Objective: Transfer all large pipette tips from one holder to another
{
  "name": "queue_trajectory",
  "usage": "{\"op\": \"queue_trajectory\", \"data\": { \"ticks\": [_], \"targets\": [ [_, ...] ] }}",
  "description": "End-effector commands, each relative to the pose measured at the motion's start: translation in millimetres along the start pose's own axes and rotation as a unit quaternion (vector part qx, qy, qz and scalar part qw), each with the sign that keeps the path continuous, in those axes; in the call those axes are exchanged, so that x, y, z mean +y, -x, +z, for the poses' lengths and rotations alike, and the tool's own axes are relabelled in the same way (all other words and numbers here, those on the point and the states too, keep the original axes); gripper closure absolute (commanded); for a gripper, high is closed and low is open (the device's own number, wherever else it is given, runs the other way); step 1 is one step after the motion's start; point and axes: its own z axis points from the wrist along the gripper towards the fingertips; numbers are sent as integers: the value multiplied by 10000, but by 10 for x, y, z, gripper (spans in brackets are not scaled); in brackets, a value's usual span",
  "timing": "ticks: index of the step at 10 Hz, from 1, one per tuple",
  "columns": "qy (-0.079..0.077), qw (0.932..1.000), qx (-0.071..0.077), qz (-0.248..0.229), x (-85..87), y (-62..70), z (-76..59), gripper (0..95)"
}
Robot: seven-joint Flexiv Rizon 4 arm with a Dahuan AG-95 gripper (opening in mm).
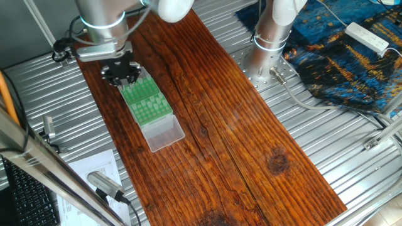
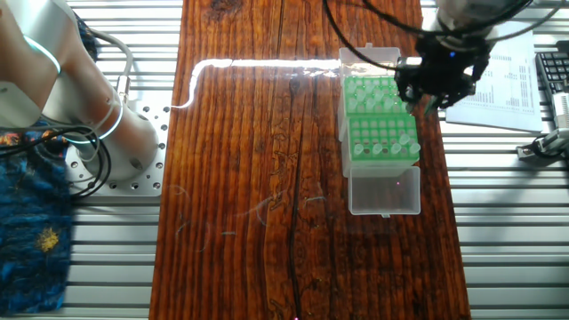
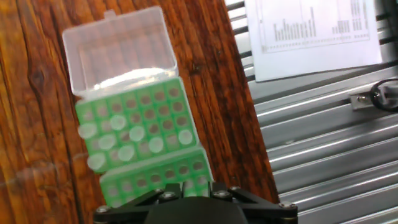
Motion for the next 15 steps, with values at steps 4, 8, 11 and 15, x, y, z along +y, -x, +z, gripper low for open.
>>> {"op": "queue_trajectory", "data": {
  "ticks": [4,8,11,15],
  "targets": [
    [77,9889,38,-1485,-41,-111,167,760],
    [64,9902,-74,-1395,-42,-163,274,760],
    [104,9949,-227,-978,-35,-184,328,760],
    [132,9959,-343,-831,7,-205,436,760]
  ]
}}
